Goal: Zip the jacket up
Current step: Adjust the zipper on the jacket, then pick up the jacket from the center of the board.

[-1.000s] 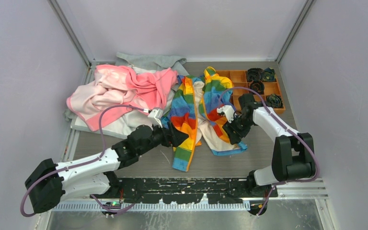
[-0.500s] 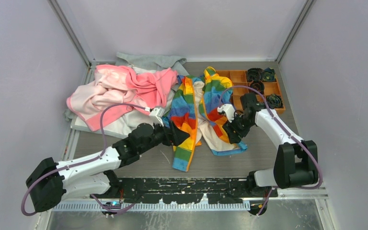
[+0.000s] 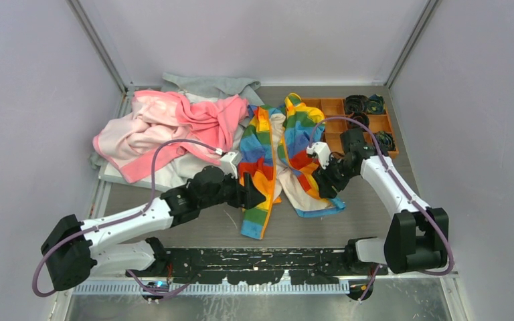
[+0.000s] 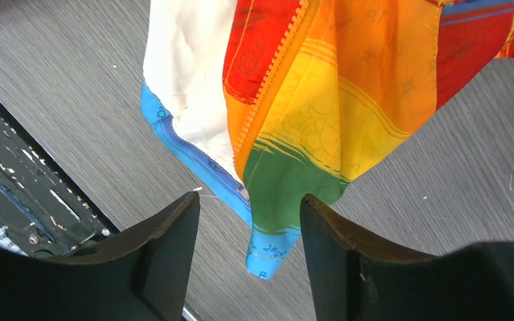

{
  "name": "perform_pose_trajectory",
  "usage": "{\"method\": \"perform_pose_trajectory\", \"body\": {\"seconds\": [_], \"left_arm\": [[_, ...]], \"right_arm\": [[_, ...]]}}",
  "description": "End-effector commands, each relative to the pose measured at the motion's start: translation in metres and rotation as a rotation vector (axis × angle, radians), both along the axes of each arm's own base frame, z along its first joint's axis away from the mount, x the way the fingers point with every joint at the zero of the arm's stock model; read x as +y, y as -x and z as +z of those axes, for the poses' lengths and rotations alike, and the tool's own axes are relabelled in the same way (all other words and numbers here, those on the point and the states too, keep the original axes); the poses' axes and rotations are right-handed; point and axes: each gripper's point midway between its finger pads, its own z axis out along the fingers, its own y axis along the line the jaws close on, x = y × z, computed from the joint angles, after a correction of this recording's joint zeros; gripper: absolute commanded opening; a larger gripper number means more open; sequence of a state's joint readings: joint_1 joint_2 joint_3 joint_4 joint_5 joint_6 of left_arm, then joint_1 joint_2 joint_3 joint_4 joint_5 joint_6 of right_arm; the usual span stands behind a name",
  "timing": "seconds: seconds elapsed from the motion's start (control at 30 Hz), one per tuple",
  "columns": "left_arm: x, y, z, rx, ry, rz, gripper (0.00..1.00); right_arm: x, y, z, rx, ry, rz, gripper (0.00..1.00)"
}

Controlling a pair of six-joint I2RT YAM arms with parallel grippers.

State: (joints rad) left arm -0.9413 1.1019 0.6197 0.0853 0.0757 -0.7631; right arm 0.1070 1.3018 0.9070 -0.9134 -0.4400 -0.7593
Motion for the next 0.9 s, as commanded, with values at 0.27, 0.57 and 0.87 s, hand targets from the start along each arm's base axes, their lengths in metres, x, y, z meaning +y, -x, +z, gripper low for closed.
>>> {"method": "perform_pose_trajectory", "body": {"seconds": [0.27,0.57,0.87], "left_arm": [[0.028,0.025,-0.07,0.136,-0.284,-0.059,0.66],[0.021,0.033,-0.101,0.232,-0.364,-0.114,0.62],[-0.005,0.047,-0.11,0.322,-0.283,-0.214,0.14]], "right_arm": [[0.034,0.002,0.05,-0.099,-0.218,0.044,0.65],[0.065,0.022,0.072,-0.002,-0.422,0.06,0.65],[0.093,0.043,0.068,0.095,-0.467,0.175,0.64]]}}
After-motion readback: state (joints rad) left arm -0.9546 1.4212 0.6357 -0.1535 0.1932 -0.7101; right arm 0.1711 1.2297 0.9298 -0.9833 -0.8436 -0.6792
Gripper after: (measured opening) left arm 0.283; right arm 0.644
